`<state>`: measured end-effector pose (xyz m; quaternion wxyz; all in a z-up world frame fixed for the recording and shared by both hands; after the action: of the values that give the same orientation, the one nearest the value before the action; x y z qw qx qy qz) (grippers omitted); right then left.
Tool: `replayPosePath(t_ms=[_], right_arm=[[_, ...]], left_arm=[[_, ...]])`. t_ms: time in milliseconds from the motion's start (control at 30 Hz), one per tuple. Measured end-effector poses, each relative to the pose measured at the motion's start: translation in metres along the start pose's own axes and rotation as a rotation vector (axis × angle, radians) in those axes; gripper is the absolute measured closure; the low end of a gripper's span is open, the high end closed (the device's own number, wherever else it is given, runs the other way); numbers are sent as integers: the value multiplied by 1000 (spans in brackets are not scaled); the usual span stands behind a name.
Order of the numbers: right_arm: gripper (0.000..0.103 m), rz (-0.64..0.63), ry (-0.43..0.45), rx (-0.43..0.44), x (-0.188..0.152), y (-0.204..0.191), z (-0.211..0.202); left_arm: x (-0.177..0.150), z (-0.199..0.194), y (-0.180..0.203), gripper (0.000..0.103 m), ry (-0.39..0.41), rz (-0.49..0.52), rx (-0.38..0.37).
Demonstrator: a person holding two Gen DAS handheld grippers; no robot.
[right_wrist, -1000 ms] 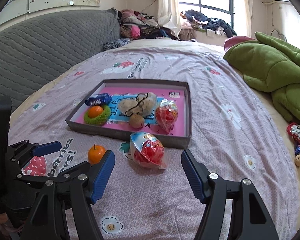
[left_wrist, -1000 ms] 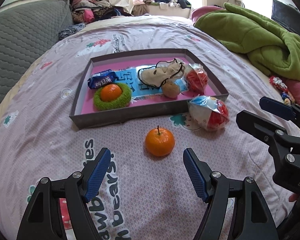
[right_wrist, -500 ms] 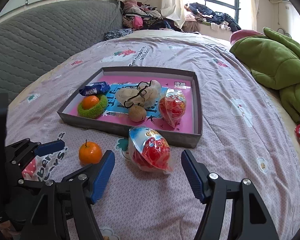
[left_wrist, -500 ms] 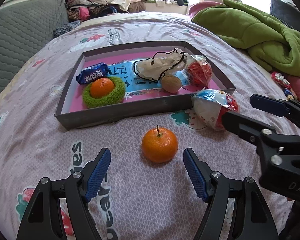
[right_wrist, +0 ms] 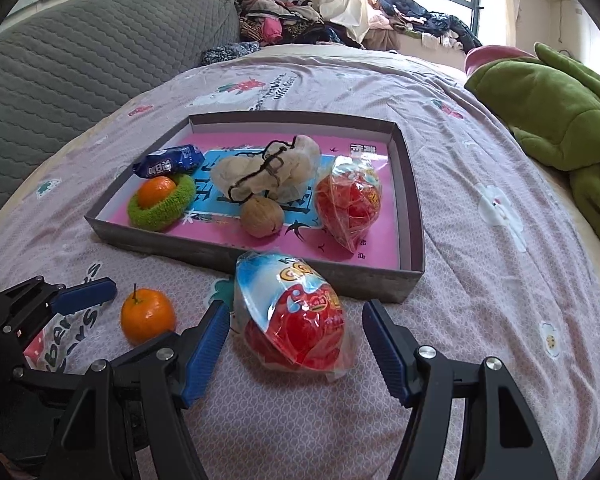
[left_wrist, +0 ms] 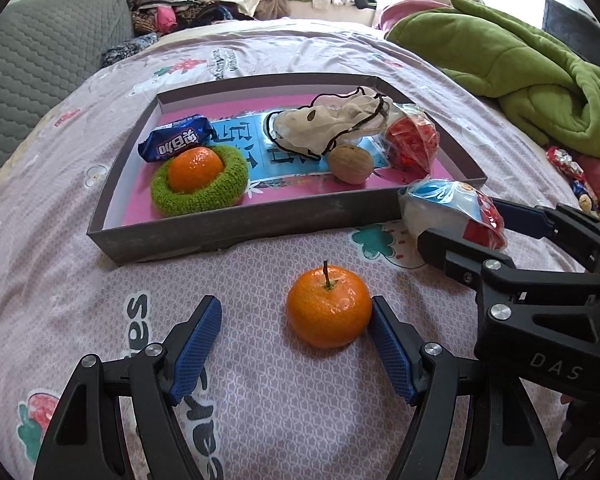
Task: Organize objects
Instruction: 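Grasp the loose orange with the left gripper while the right gripper grasps the wrapped egg toy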
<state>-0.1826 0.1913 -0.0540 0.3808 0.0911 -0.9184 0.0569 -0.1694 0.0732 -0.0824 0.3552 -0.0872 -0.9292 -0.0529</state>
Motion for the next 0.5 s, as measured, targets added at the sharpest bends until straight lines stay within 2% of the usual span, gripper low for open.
replayPosePath(t_ms=[133,333,500], right_arm=[[37,6,7,0,1,1,4],[48,1,17,13,4,0,6],[49,-8,25,12,2,-2,6]], left_arm=[[3,2,1,27,7,3,4],[5,9,-1,27,12,-9,1],[4,9,-1,29,16,-9,-8]])
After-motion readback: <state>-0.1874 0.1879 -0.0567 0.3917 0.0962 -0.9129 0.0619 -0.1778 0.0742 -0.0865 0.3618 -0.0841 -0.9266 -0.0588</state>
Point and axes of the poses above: each gripper's, at about its wrist camera, not at the fingertips, and z roughly the way its jaws point, y to its right, x to its top, the point moved 2 cm from there along z, roughly the way its jaws point, and after that the axes turned 6 degrees about y, right-handed, at the moved point
